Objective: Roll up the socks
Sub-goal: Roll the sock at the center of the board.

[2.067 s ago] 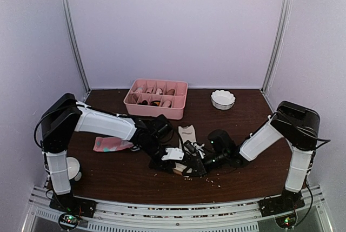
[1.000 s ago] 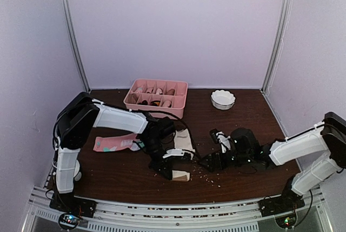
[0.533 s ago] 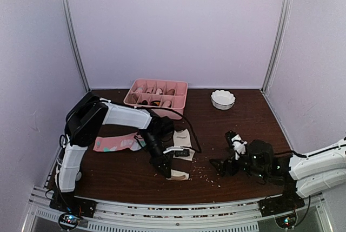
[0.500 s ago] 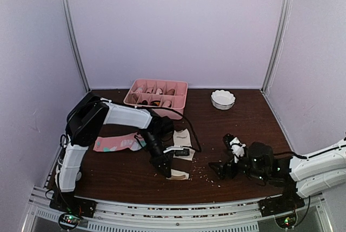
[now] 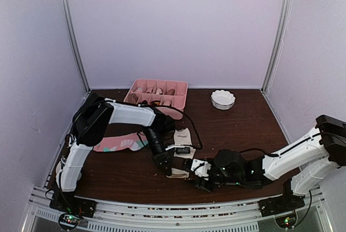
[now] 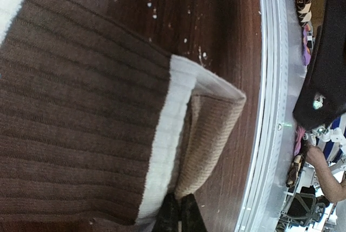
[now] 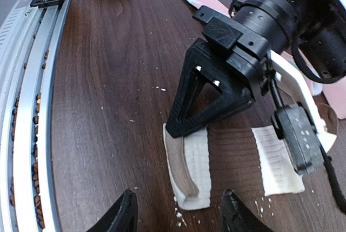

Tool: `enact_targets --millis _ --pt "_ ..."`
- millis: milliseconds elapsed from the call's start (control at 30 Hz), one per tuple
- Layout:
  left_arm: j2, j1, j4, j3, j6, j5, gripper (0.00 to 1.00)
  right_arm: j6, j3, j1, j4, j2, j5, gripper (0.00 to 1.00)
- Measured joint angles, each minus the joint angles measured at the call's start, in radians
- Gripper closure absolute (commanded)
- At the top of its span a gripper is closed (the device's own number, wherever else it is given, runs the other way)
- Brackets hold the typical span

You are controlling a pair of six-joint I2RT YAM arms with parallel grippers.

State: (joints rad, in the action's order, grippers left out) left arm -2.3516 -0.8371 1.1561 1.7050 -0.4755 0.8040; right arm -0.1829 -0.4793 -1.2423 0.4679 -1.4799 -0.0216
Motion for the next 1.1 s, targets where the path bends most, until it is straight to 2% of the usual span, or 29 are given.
enact_targets --millis 267,567,767,900,1033,1100 --pt "0.000 -0.010 0.005 0.010 0.007 -0.021 1.00 -0.045 -0.133 0.004 0.035 -0.225 -0.049 0.66" --pt "0.000 -0.011 0.005 0.010 0.007 -0.023 1.00 -0.034 -0.145 0.025 0.060 -0.285 -0.069 0.73" --pt "0.000 -0.011 0.005 0.010 0.007 -0.024 0.99 -0.011 -0.144 0.034 0.083 -0.299 -0.068 0.82" --pt "0.000 -0.011 0.005 0.010 0.006 -0.024 0.89 0.013 -0.138 0.045 0.090 -0.302 -0.070 0.91" --pt "0.008 -0.014 0.011 0.010 -0.004 -0.021 0.74 0.048 -0.127 0.062 0.103 -0.307 -0.086 0.99" --pt "0.021 -0.016 0.009 0.005 -0.015 -0.027 0.66 0.065 -0.121 0.072 0.111 -0.307 -0.101 1.00"
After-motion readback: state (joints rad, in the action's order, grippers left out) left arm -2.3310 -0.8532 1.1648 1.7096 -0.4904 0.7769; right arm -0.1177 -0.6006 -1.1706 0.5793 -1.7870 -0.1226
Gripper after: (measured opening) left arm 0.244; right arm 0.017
